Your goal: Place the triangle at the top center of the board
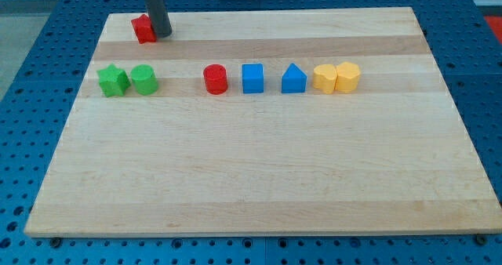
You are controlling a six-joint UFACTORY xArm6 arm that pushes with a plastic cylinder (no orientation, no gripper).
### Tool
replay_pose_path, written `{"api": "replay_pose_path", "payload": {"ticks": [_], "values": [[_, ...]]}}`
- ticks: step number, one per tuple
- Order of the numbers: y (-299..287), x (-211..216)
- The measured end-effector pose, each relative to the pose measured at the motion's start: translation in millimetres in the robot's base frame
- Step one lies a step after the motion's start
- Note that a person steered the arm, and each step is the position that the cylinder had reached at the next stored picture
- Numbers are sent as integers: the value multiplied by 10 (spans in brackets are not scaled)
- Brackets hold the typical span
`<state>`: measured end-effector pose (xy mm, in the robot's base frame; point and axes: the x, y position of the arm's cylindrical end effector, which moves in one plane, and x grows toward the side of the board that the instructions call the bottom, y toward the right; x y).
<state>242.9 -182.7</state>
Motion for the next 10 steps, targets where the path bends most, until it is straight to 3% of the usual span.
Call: {"api": "replay_pose_path", "payload": {"ticks": [4,10], "values": [[167,-103],[1743,1132]]}}
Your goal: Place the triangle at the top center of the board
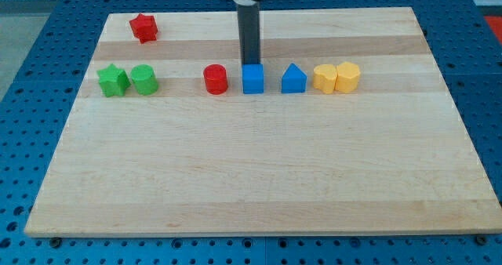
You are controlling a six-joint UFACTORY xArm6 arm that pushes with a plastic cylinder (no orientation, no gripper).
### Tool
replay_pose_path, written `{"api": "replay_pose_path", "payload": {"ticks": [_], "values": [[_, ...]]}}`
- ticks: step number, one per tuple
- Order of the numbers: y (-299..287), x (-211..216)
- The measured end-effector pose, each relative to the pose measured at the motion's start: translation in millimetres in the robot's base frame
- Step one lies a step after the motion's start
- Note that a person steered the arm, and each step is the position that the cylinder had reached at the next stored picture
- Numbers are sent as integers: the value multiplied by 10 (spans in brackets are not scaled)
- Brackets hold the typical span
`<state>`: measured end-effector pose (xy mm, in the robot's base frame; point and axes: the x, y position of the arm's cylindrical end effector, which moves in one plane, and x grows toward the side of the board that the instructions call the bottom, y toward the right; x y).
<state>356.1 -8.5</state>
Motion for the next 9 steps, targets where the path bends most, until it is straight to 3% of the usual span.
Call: {"api": "replay_pose_path", "payload": {"ticks": [2,3,7,9], "values": [[182,564],[458,588],[998,-257],[850,-271]]}}
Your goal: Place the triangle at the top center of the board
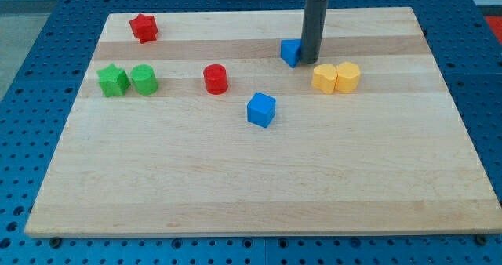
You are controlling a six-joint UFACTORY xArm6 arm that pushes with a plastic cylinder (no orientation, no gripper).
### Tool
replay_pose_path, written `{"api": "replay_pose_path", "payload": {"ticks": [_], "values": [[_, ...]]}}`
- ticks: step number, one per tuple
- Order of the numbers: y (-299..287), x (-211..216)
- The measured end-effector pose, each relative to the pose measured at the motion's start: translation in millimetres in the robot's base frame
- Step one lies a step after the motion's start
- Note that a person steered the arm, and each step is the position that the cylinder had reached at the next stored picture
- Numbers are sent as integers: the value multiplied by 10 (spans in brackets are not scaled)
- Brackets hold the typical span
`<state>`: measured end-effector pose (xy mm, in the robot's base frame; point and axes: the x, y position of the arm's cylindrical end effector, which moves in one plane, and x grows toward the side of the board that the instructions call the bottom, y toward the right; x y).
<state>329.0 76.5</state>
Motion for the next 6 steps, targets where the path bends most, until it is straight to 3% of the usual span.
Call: {"api": "replay_pose_path", "payload": {"ticks": [6], "values": [[-963,-275]]}}
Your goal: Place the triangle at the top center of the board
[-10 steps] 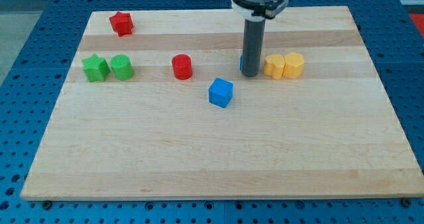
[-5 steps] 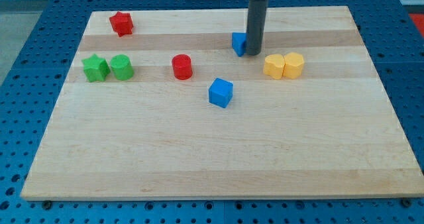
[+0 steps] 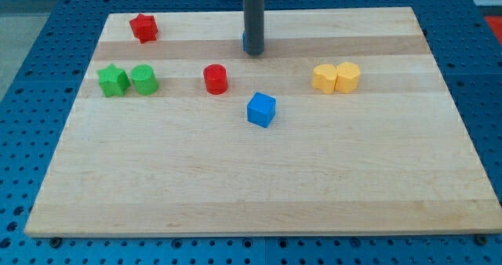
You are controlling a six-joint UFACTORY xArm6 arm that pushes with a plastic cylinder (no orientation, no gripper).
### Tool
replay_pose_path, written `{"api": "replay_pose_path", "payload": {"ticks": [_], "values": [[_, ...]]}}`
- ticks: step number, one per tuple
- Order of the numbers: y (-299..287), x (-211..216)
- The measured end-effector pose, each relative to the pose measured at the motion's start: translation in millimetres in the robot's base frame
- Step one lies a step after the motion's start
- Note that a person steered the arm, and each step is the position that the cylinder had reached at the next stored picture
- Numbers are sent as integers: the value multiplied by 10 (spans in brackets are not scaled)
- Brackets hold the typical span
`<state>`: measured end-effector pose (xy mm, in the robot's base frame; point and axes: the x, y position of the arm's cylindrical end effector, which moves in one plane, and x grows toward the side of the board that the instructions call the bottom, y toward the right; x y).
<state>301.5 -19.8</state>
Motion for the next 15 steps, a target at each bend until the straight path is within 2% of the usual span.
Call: {"api": "replay_pose_path", "payload": {"ticks": [1,3,6,8,9,12,15], "values": [[-108,-22],[-104,-337],[-131,-363],[-623,-362],[-657,-466],[-656,-677],[-425,-626]]}}
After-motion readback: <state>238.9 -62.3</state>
